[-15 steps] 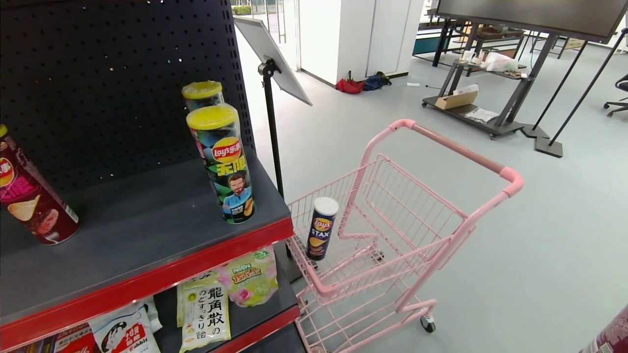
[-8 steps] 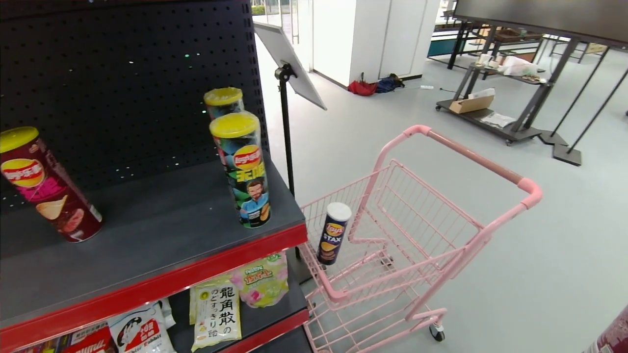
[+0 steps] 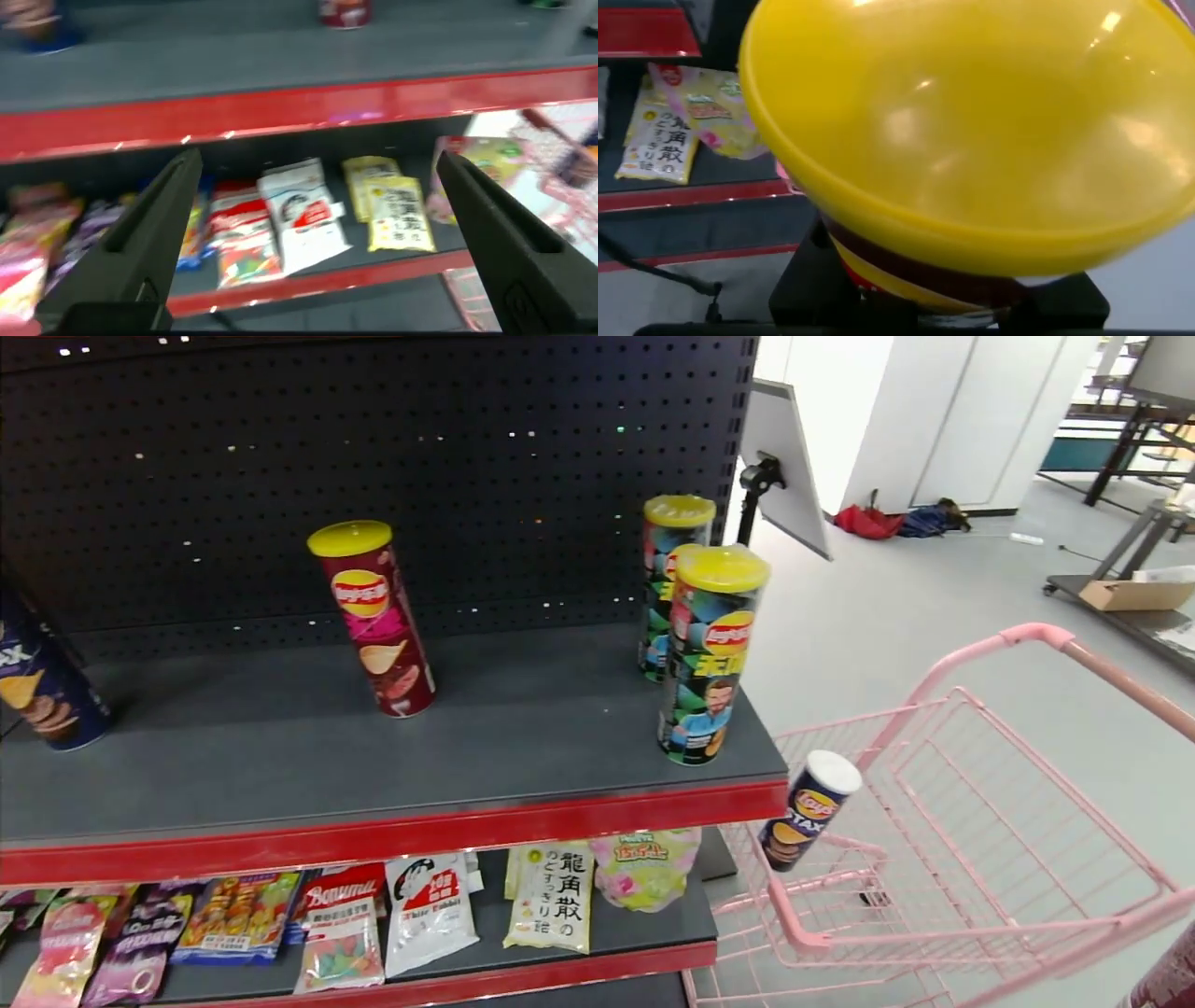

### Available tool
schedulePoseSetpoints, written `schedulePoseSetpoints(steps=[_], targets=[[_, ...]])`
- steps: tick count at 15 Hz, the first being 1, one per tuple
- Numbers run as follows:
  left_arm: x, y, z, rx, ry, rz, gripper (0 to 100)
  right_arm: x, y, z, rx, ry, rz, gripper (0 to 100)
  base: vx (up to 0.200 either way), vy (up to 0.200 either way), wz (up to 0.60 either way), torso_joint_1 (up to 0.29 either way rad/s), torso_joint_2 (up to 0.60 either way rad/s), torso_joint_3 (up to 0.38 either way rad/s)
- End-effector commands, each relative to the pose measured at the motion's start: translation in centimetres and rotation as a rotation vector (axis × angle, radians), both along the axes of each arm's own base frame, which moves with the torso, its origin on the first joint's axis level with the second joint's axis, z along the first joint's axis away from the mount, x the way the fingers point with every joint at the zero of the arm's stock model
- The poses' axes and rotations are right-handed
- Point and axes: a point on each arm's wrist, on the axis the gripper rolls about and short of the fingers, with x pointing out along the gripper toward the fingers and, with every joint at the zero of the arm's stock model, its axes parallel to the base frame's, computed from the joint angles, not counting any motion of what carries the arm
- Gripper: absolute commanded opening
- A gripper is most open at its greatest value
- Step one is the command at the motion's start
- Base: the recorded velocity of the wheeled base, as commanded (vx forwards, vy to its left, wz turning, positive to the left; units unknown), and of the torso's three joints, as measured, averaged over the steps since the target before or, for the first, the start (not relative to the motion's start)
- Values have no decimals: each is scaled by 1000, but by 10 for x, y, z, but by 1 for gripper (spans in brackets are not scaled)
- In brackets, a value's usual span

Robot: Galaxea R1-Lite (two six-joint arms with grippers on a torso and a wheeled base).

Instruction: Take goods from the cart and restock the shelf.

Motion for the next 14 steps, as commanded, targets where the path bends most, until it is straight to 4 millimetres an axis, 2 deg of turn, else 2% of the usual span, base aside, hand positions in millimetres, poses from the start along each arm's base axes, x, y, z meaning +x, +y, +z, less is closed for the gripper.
schedulePoseSetpoints(steps=[1, 7, 9, 14], targets=[[0, 0, 0, 0, 2, 0, 100, -1, 0, -2, -2, 0, 2, 0, 0, 0, 600, 2, 7, -2], [0, 0, 0, 3, 1, 0, 100, -28, -3, -22, 16, -103, 17, 0, 0, 0, 0, 0, 0, 0], [0, 0, 0, 5, 1, 0, 100, -34, -4, -30, -17, -122, 26, 0, 0, 200, 0, 0, 5, 0], [0, 0, 0, 3, 1, 0, 100, -34, -4, -29, -31, -132, 36, 0, 0, 200, 0, 1, 1, 1]])
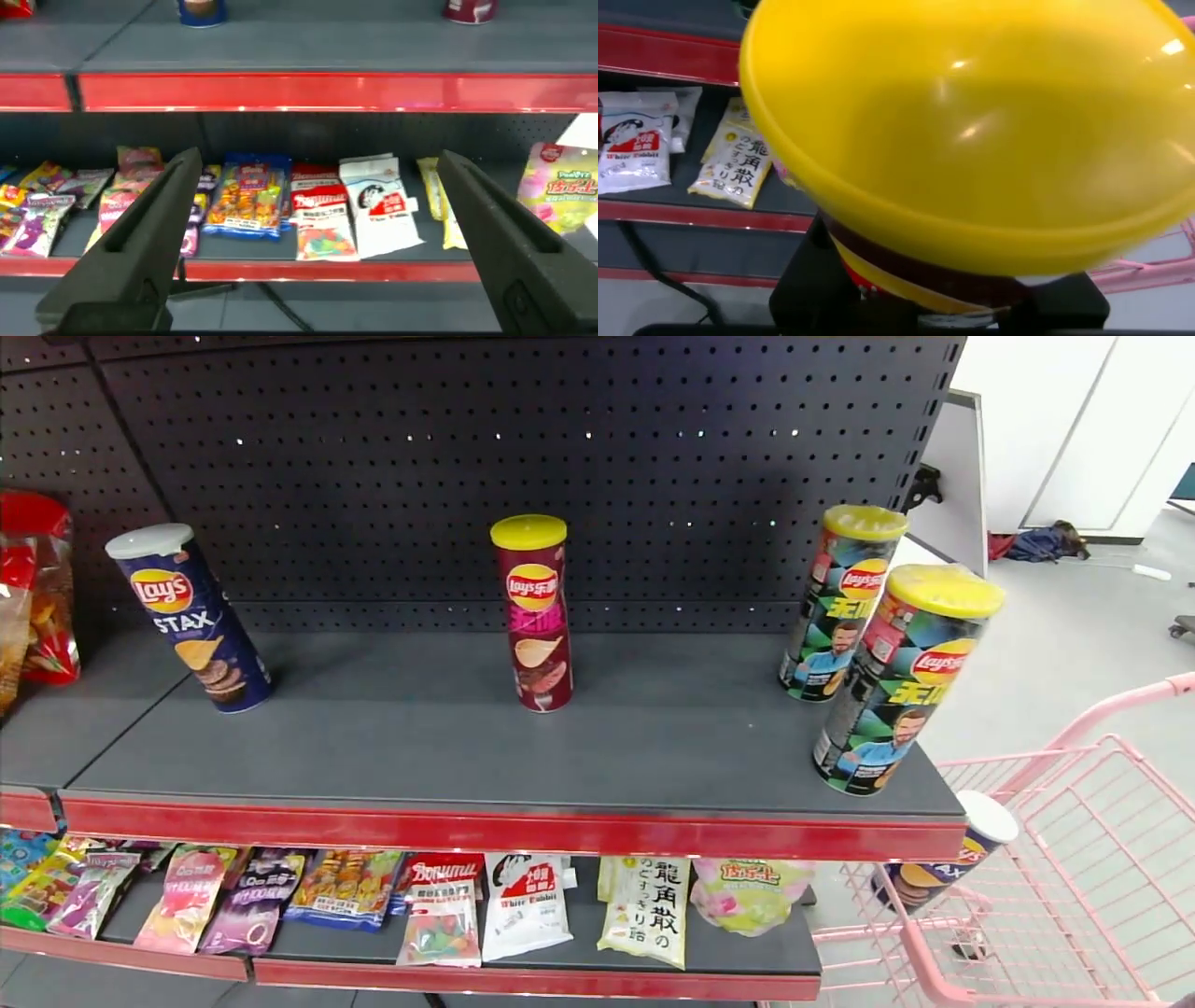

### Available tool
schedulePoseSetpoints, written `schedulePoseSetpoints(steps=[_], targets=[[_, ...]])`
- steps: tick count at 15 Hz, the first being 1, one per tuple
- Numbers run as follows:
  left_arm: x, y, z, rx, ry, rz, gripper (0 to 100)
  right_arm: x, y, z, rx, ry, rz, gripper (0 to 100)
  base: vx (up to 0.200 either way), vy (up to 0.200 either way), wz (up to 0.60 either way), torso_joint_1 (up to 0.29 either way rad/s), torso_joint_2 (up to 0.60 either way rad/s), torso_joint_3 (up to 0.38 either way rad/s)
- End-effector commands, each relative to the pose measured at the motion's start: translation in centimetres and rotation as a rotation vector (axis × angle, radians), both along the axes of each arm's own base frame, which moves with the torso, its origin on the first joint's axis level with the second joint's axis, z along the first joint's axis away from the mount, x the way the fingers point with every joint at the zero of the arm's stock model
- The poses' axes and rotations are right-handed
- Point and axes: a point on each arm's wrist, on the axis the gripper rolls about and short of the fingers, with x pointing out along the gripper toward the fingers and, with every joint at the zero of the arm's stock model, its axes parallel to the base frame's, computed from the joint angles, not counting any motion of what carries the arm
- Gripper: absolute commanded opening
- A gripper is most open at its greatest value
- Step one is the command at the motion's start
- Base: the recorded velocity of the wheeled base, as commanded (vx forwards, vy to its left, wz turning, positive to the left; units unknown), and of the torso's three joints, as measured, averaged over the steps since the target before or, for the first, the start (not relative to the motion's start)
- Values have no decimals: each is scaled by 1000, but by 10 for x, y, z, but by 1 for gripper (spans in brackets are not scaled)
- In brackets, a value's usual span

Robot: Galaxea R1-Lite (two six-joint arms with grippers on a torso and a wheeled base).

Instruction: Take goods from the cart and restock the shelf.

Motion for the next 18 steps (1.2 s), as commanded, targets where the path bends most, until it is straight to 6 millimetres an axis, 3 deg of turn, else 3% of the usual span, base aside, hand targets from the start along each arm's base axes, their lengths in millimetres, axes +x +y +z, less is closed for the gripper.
schedulePoseSetpoints(steps=[1, 9, 14, 18], targets=[[0, 0, 0, 0, 0, 0, 100, -1, 0, 1, 1, -8, 1, 0, 0, 200, 0, 12, 2, 7], [0, 0, 0, 0, 0, 0, 100, -4, 1, -3, 8, -19, 64, 0, 0, 200, 0, 3, 2, 2], [0, 0, 0, 3, 0, 0, 100, -5, 1, -4, 11, -17, 79, 0, 0, 0, 0, 0, 0, 0], [0, 0, 0, 3, 0, 0, 100, -4, 1, -4, 11, -15, 80, 0, 200, 0, 0, -4, 4, 2]])
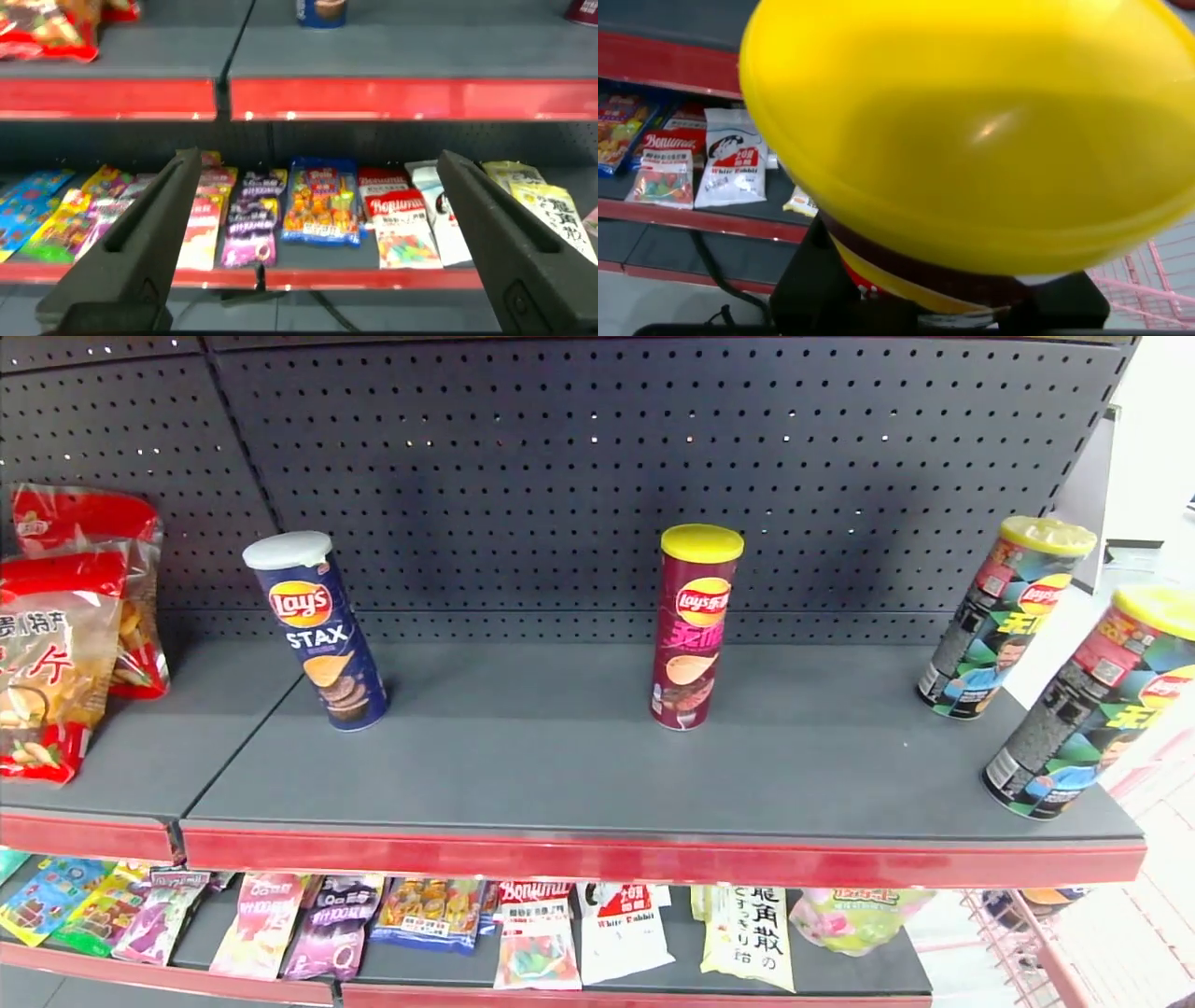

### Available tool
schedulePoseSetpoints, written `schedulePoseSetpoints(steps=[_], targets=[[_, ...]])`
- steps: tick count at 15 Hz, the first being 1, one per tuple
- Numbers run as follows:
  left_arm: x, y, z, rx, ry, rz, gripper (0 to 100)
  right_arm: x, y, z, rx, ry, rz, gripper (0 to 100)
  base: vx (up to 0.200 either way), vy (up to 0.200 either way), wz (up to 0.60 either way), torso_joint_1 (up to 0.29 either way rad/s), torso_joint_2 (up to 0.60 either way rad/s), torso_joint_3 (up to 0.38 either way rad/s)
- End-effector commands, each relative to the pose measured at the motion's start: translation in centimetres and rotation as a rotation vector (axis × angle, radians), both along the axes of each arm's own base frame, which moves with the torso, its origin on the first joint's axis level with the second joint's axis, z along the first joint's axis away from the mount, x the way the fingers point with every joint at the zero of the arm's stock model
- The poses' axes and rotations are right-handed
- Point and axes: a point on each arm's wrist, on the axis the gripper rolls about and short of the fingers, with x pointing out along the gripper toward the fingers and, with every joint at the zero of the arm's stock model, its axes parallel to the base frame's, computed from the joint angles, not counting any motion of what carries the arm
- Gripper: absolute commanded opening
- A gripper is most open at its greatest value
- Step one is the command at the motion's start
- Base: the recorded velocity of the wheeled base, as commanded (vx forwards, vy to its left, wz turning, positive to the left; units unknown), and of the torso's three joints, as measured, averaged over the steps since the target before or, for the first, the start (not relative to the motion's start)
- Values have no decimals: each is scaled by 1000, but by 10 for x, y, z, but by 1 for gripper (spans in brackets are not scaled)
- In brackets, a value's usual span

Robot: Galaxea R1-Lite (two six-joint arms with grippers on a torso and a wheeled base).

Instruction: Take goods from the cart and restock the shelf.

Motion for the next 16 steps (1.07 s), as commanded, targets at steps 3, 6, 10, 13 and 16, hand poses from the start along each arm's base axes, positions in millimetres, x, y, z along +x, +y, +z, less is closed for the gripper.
schedulePoseSetpoints(steps=[3, 6, 10, 13, 16], targets=[[0, 0, 0, -3, 1, 0, 100, 0, 0, 0, 0, 0, 2, 0, 133, 0, 0, 10, 0, 2], [0, 0, 0, -6, 1, 0, 100, -2, 1, 0, 10, -16, 38, 0, 0, 0, 0, 0, 0, 0], [0, 0, 0, 10, 1, -3, 100, -4, 1, -2, 11, -22, 45, 0, 0, 0, 0, 0, 0, 0], [0, -2, 1, 68, -8, -113, 100, -4, 1, -5, 12, -20, 48, 0, 0, 0, 0, 0, 0, 0], [21, -5, 139, -119, -70, -282, 100, -2, 1, 2, 12, -18, 54, 0, 0, 0, 0, 0, 0, 0]])
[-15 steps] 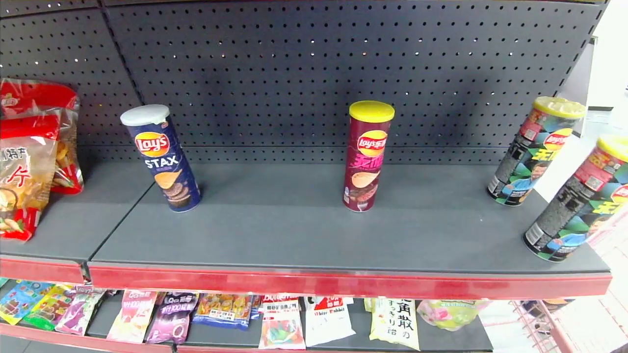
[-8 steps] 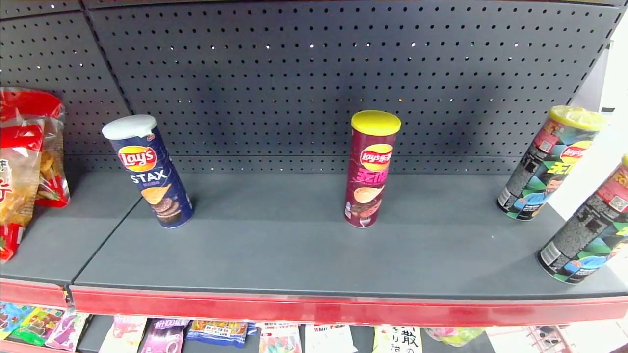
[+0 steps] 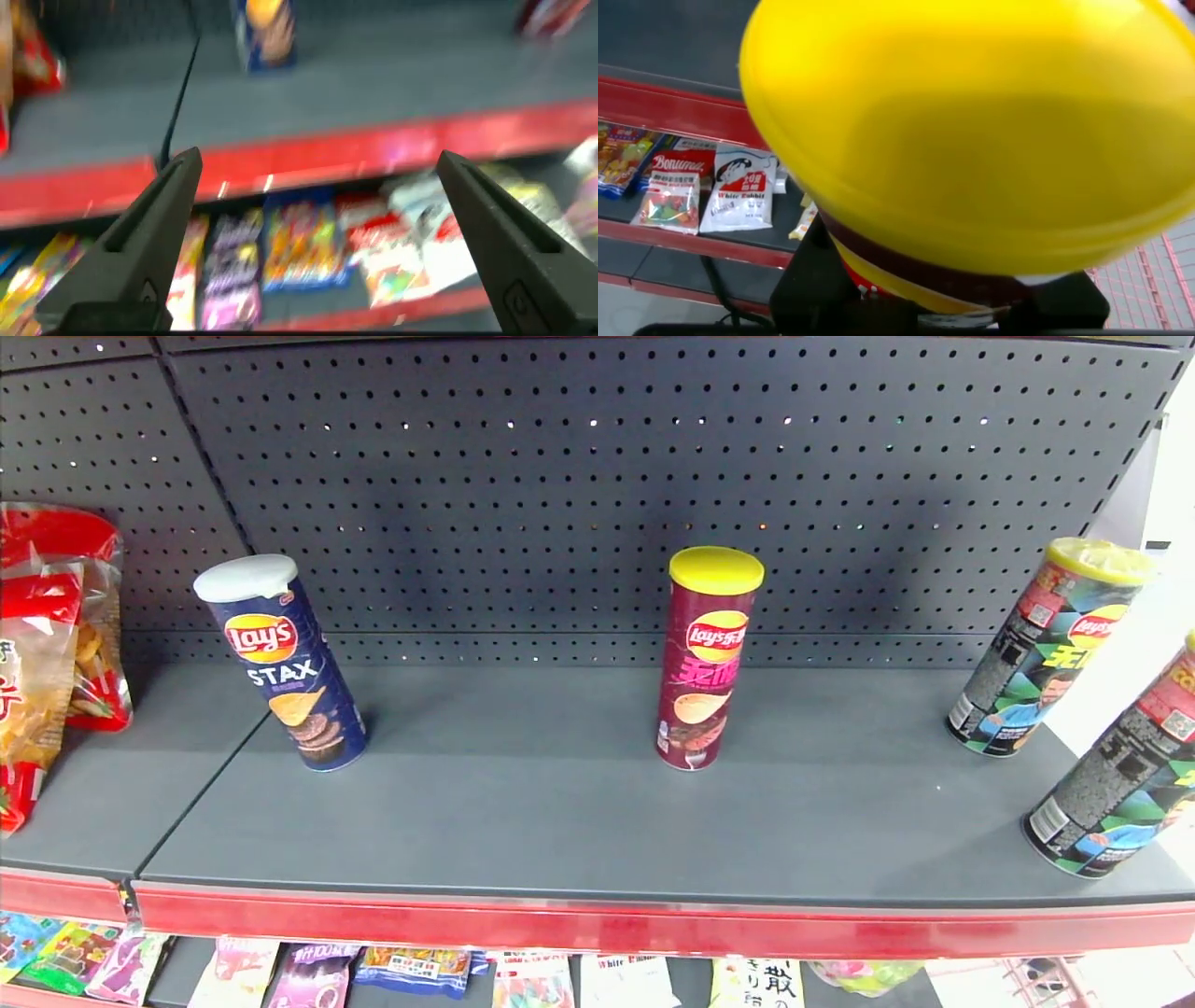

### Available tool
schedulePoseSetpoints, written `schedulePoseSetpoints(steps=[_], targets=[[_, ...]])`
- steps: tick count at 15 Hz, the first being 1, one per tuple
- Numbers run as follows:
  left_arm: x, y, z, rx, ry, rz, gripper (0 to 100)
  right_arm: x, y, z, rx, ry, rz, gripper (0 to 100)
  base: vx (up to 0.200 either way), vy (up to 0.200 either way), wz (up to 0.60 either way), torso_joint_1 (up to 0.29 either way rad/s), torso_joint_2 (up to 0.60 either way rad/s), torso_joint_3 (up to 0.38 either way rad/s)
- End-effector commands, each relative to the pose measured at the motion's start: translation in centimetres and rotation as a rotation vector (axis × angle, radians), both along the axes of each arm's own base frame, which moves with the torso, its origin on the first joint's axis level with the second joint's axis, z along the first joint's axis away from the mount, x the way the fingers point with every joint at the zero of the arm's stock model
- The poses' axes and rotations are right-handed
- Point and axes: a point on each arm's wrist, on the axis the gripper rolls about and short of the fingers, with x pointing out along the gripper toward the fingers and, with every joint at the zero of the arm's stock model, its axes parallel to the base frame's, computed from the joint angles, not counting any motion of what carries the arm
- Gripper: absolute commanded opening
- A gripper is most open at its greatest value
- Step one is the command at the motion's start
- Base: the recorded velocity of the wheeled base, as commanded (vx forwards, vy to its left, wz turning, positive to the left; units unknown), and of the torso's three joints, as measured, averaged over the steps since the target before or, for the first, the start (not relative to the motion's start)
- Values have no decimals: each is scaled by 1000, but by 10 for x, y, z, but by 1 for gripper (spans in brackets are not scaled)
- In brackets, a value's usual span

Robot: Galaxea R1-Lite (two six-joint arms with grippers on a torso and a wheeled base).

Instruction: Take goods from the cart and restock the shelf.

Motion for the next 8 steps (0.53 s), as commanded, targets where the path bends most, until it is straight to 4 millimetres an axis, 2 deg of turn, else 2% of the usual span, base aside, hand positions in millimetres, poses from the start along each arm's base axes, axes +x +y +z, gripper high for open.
schedulePoseSetpoints(steps=[1, 2, 3, 5, 8], targets=[[39, -3, 151, -172, 10, -169, 100, 2, 0, 1, -1, 11, 6, 0, 0, 0, 0, 0, 0, 0], [78, -12, 177, -84, 71, -390, 100, 2, 1, 2, 1, 12, 20, 0, 0, 0, 0, 0, 0, 0], [111, -24, 174, 46, 122, -561, 100, 2, 1, 3, 1, 12, 20, 0, 0, 0, 0, 0, 0, 0], [170, -50, 156, 127, 203, -710, 100, 2, 1, 4, 3, 11, 31, 0, 0, 0, 0, 0, 0, 0], [230, -94, 136, 133, 212, -859, 100, 4, 2, 6, 4, 19, 43, 0, 0, 0, 0, 0, 0, 0]])
